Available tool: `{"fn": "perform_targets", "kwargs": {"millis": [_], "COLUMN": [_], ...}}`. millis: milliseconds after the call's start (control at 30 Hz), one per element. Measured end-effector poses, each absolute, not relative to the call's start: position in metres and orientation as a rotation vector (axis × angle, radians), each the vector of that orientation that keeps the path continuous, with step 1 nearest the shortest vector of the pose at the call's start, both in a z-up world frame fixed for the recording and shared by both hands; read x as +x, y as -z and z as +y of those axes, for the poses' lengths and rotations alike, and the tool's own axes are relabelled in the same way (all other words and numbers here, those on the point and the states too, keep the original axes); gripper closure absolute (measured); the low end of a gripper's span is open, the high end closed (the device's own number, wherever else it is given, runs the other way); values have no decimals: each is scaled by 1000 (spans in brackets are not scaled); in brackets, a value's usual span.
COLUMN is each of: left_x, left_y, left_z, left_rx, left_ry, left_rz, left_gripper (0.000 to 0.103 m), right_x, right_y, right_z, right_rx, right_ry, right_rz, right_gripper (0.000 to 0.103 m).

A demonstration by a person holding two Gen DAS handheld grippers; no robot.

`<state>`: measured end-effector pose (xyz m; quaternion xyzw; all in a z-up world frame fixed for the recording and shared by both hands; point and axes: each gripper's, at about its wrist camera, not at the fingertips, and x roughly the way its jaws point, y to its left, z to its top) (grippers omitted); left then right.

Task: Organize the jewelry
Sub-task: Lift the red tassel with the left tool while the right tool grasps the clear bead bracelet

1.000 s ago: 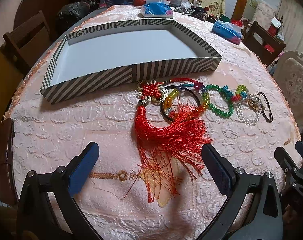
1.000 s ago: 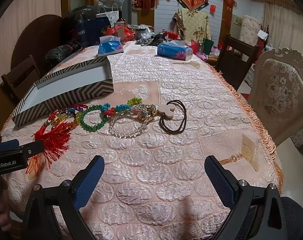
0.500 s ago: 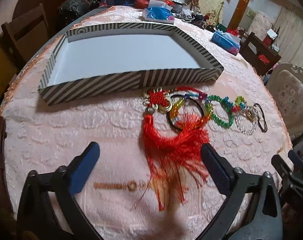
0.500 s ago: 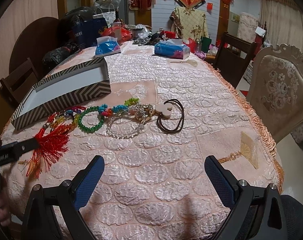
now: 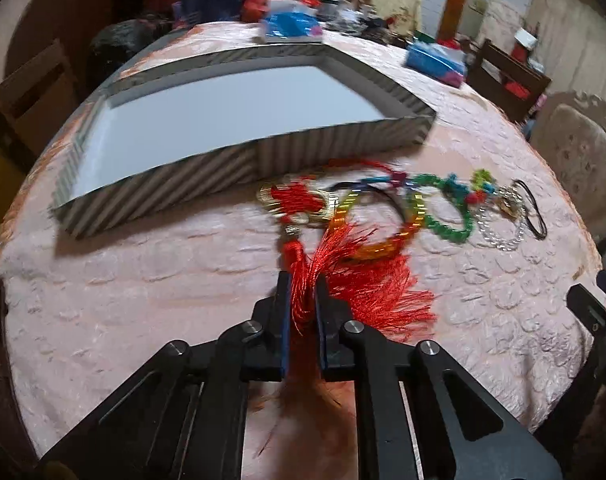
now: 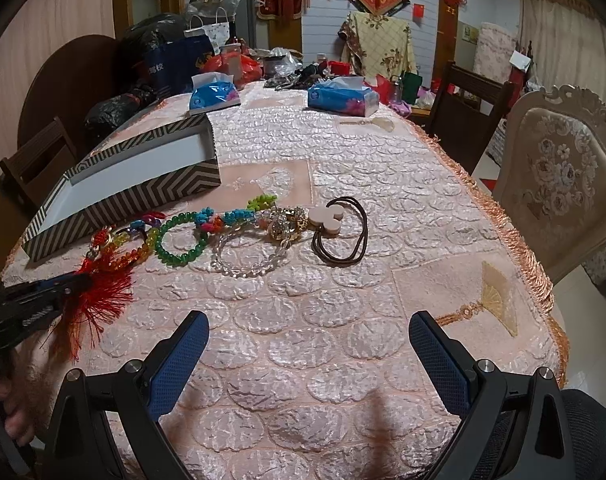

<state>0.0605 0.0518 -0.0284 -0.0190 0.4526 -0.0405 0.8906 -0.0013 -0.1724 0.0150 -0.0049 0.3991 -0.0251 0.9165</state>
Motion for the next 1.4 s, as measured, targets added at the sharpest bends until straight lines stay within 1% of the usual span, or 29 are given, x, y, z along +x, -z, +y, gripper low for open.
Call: {"fn": "perform_targets", "kwargs": {"millis": [233,467,700,733,800,867,900,933,1000,1033,1067,1133,1167,1300,1333,1400], "left_x": [38,43,43,43,43,44,44,44,44,44,44,44,44,44,45,45], "left_y": [17,33,34,34,34,33,33,33,33,33,33,33,33,33,33,33], "left_z": [87,87,90,91,92,92,93,92,92,92,92,92,91,92,92,93], "left_rx": [-47,-56,-73,-83,-95,-102,-100,-99,-100,-103,-106,-104,-102,-108,-110,-111], "left_ry": [-32,-14,-8,-7,-4,1,4,7,8,8,7,5,3,1,2,1], "left_rz": [866,904,879,880,885,888,889,889,890,891,891,890,891,895,897,898], "left_gripper": [96,96,95,96,96,96,96,96,96,96,96,96,96,96,96,96], "right_x": [1,8,33,38,48,57,60,64,72,75,79,84,87,96,99,99], "right_y": [-15,-17,-23,-24,-24,-21,-20,-18,-13,-9,-6,-1,1,9,12,15], "right_z": [-176,-186,-207,-209,-210,-209,-208,-207,-203,-201,-199,-193,-190,-187,-189,-192], "right_rx": [17,64,97,97,89,93,94,99,116,128,133,115,105,105,116,133], "right_ry": [59,52,87,83,49,-15,-40,-74,-152,-192,-209,-221,-231,-238,-238,-238], "right_rz": [831,842,846,847,861,886,891,897,913,920,924,923,925,940,950,955], "right_gripper": [4,4,5,9,21,38,42,48,55,63,67,71,76,81,85,89]}}
